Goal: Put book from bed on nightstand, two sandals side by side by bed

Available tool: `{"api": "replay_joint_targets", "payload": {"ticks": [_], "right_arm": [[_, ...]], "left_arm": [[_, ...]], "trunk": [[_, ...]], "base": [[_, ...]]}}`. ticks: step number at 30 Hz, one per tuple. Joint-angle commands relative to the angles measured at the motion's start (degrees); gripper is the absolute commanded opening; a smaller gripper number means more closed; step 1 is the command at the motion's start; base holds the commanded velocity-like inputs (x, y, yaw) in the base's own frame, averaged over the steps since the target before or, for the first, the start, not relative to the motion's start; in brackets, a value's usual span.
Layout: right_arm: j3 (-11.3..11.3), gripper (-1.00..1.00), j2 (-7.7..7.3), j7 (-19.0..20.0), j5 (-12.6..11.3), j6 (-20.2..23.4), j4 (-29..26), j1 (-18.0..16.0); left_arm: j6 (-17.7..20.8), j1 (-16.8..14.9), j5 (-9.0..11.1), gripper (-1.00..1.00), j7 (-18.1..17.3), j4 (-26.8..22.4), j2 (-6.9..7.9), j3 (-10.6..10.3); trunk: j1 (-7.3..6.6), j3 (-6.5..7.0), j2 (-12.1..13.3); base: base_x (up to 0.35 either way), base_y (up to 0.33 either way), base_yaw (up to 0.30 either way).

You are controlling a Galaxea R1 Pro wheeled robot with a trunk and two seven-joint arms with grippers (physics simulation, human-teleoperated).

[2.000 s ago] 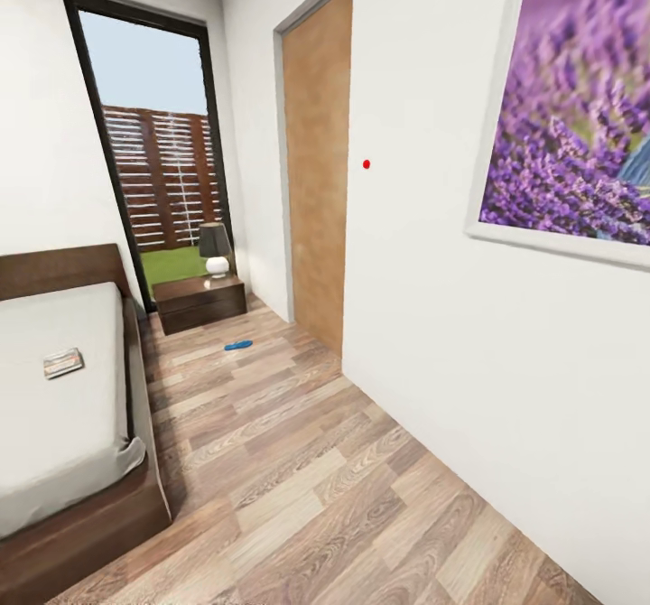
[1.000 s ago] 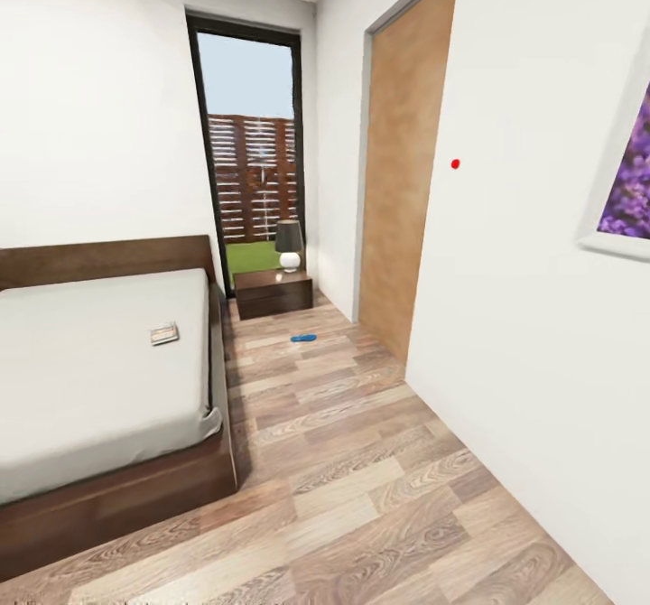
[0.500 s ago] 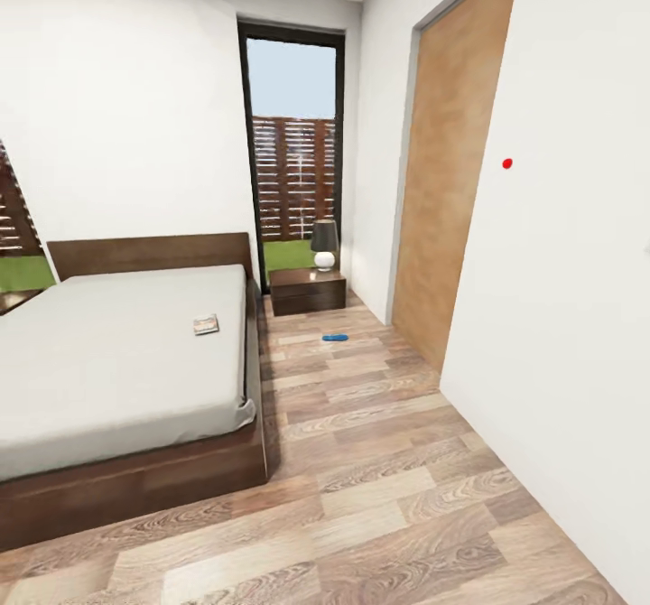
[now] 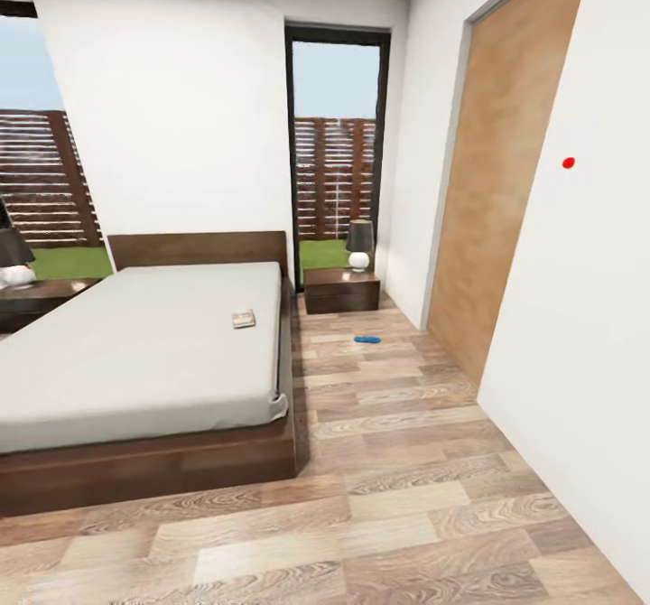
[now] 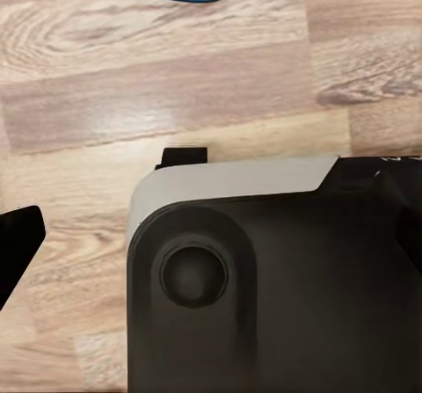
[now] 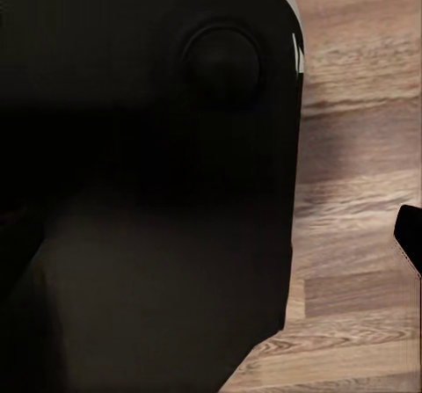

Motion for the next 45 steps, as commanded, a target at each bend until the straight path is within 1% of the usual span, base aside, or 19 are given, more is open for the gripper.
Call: {"api": "replay_joint_targets", "payload": {"ticks": [1, 45], "right_arm": [[-0.02, 1.00, 0.01, -0.01, -0.01, 0.01, -0.01, -0.02], [-0.02, 1.00, -0.16, 0.00, -0.01, 0.01, -0.01, -0.02]], "left_arm": [[-0.12, 0.01, -0.02, 1.00, -0.01, -0.04, 0.00, 0.02], [-0.05, 0.01, -0.02, 1.00, -0.01, 0.13, 0.08, 0.04]], "trunk": [[0.00, -0.05, -0.03], [0.00, -0.05, -0.03]], "base": [[0.000, 0.000, 0.271], [0.000, 0.000, 0.271]]}}
